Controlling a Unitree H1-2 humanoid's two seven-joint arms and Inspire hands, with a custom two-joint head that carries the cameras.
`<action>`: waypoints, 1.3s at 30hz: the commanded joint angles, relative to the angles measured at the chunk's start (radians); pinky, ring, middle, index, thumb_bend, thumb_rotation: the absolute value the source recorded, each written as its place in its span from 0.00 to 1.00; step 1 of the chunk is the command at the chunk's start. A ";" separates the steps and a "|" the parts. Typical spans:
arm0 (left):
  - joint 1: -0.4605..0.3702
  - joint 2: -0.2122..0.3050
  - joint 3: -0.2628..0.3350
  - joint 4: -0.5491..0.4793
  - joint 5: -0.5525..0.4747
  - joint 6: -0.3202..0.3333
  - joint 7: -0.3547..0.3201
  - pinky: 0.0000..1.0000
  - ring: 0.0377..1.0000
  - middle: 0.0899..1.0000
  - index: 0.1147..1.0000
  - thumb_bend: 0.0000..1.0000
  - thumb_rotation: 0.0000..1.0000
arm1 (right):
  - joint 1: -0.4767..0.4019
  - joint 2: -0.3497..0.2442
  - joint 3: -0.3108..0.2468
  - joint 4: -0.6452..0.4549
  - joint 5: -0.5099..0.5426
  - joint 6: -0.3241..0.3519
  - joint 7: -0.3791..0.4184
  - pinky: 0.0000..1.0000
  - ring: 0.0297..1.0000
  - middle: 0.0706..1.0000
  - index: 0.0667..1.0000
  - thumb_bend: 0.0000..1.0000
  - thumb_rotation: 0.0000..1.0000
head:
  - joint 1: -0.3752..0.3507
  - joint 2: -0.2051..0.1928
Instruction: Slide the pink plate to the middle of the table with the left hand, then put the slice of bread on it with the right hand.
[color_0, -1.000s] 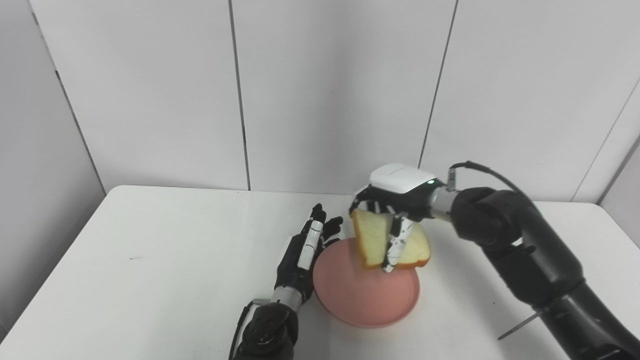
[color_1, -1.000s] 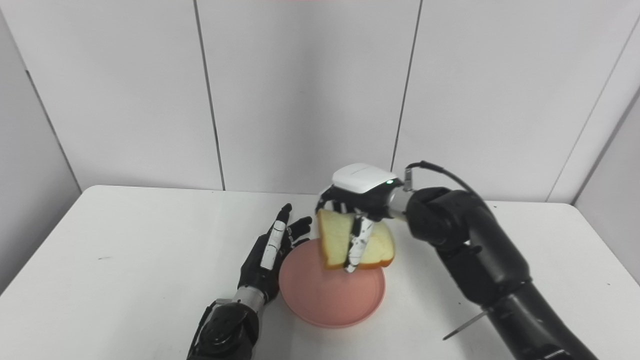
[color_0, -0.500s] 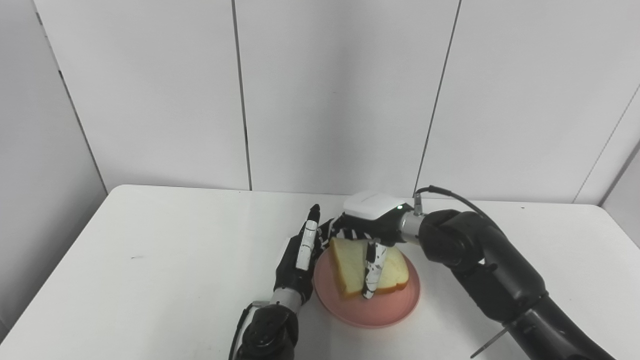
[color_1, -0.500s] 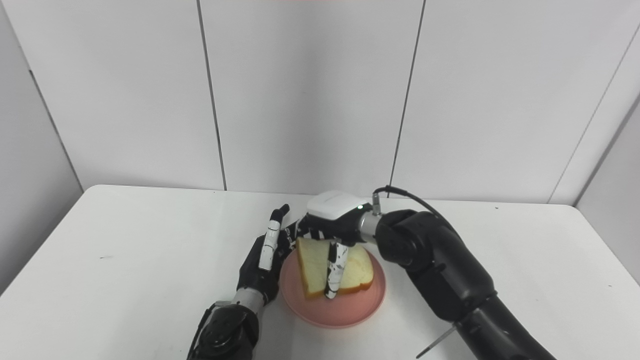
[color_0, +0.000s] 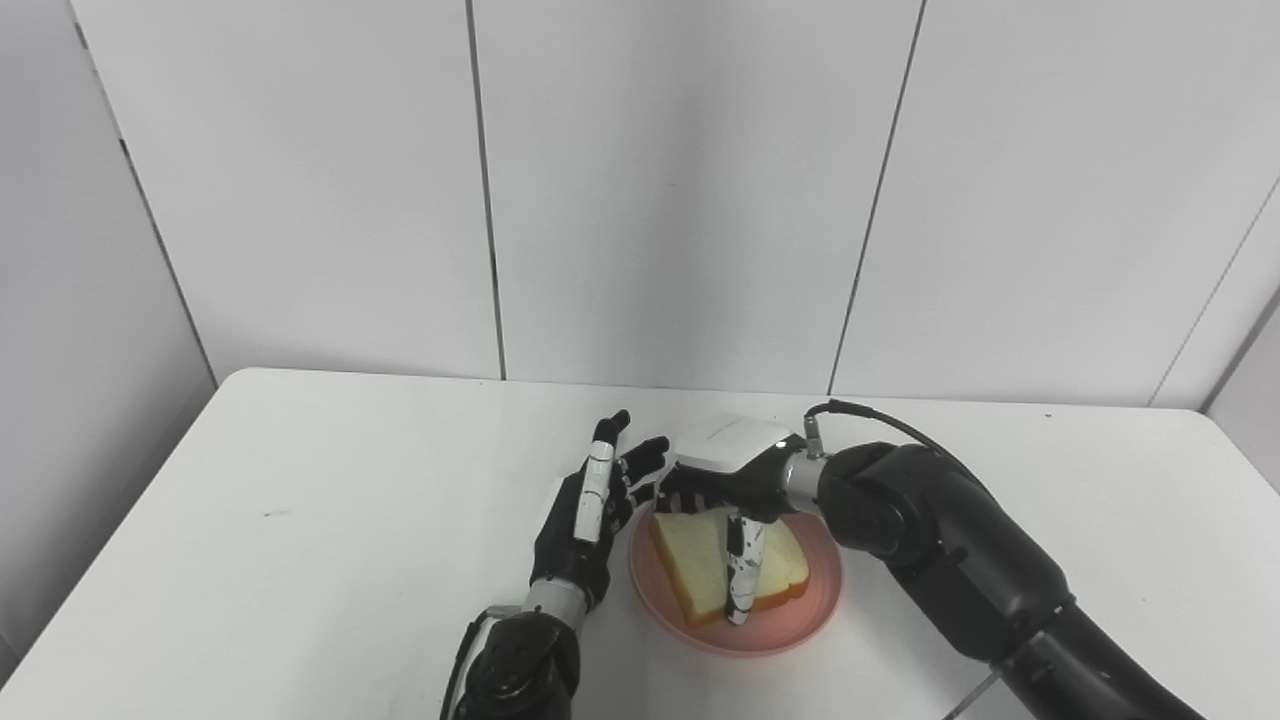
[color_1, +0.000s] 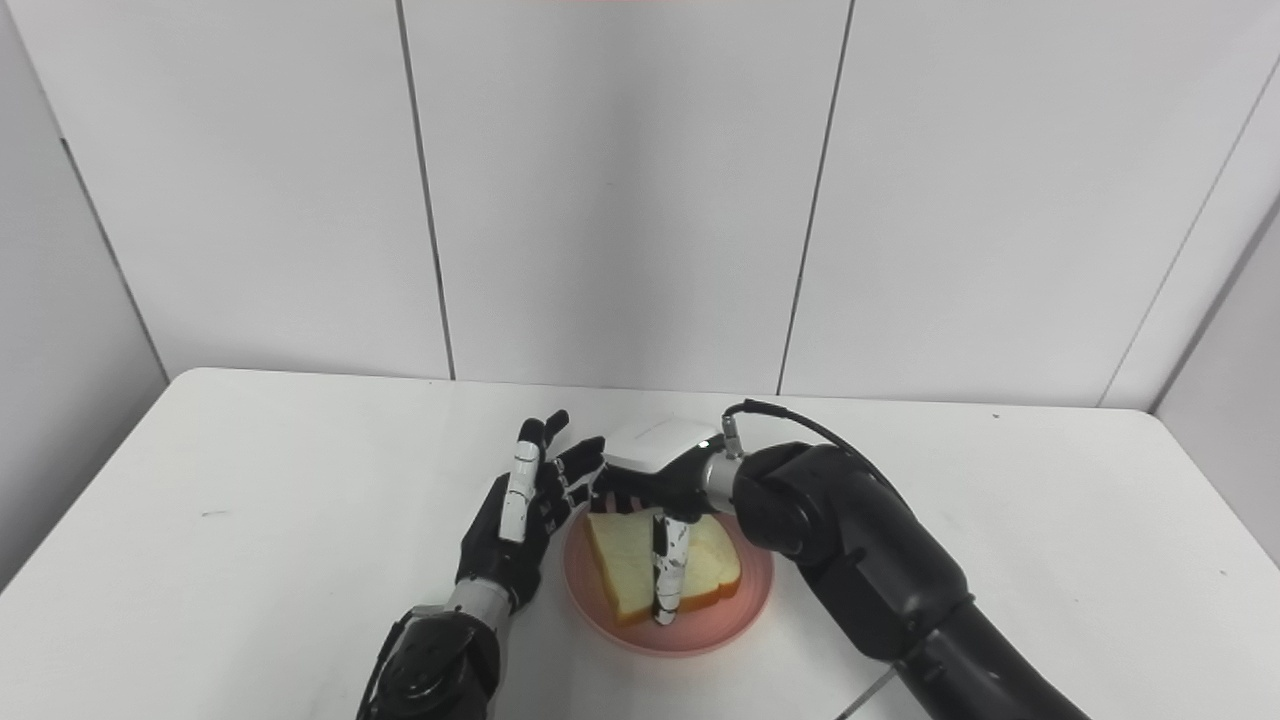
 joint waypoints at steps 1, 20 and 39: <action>0.005 0.002 -0.001 -0.012 -0.006 0.037 0.003 0.80 0.85 0.78 0.93 0.83 0.98 | -0.040 -0.010 -0.009 -0.027 -0.002 -0.012 -0.023 0.48 0.53 0.58 0.64 0.91 0.27 | -0.002 0.001; 0.021 0.014 0.005 -0.028 -0.019 0.045 -0.004 0.81 0.86 0.79 0.92 0.83 0.96 | -0.075 -0.039 -0.028 -0.175 -0.026 0.160 0.220 1.00 0.97 0.93 0.84 1.00 0.37 | -0.019 0.006; 0.016 0.022 0.003 -0.025 -0.018 0.043 -0.005 0.80 0.86 0.80 0.93 0.83 0.96 | -0.006 -0.112 -0.233 -0.384 0.144 0.200 0.232 1.00 0.94 0.93 0.83 1.00 0.47 | -0.024 0.007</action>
